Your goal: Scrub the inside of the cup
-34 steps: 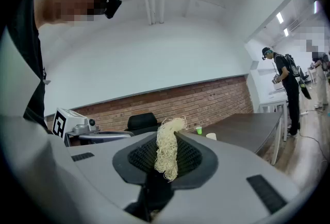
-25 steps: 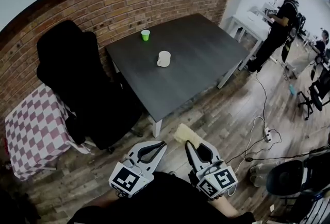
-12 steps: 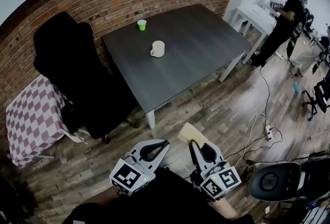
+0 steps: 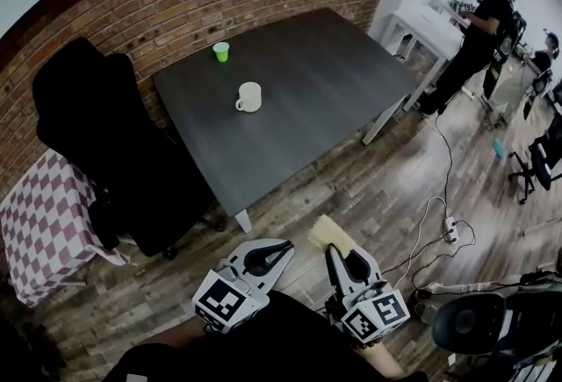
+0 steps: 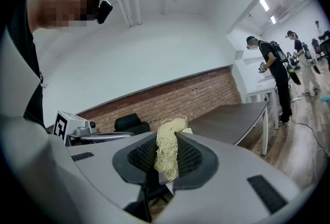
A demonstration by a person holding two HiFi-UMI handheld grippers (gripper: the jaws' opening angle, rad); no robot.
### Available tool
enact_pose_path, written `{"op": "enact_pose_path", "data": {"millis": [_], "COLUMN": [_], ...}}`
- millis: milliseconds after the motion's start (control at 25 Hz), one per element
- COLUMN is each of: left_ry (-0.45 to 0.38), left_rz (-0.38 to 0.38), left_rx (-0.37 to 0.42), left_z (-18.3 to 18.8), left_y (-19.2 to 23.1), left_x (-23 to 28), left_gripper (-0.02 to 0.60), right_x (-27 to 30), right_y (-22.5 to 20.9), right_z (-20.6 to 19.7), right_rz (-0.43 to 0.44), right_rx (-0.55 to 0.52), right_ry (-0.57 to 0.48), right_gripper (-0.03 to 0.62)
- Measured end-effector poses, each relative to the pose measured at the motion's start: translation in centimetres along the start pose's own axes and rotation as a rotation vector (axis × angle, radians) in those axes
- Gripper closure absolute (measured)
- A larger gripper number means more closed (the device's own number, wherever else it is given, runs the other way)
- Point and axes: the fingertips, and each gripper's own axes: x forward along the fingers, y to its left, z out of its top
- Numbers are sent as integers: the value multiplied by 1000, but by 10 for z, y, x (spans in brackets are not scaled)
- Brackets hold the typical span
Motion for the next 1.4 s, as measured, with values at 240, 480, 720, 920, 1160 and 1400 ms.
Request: {"op": "enact_pose_path", "data": {"millis": [240, 480, 720, 920, 1160, 1400], "left_ry": [-19, -38, -42, -45, -56, -27], "left_rz": [-15, -28, 38, 113, 246, 511], "left_rx": [-26, -41, -96, -145, -178, -230], "left_z": [21, 41, 41, 34, 36, 30], "left_y": [70, 138, 213, 258, 304, 357], "left_x": [46, 82, 92, 97, 119, 144], "left_gripper": [555, 555, 555, 555, 555, 555], "right_x": [67, 142, 217, 263, 319, 389], "right_y": [-38, -66, -73, -81, -108, -142], "right_z": [23, 43, 46, 46, 41, 36], "right_rz": [-31, -33, 13, 59, 169, 386], "right_rx": [-26, -35, -45, -45, -11, 31], "right_ry": [30, 80, 146, 204, 289, 401], "right_gripper": [503, 503, 503, 503, 503, 503]}}
